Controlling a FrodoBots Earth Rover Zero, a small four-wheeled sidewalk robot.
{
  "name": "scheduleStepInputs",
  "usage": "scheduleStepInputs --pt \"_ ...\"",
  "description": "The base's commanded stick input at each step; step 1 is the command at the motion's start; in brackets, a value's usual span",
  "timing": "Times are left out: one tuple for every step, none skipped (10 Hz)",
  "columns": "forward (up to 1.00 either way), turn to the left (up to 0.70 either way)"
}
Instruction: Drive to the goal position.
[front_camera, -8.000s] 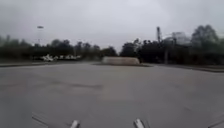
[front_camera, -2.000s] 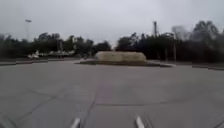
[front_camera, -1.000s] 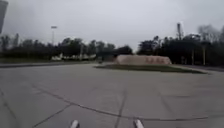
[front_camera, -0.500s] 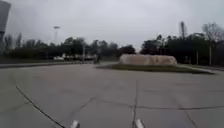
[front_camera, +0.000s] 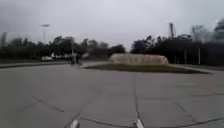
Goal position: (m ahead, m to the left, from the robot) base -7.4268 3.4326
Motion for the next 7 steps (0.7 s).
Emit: scheduleStepInputs --pt "1.00 -0.40" --pt "1.00 -0.06" --pt "1.00 -0.01" --pt "1.00 0.00" --pt "1.00 0.00" --pt "0.38 0.00" --pt "0.00 0.00"
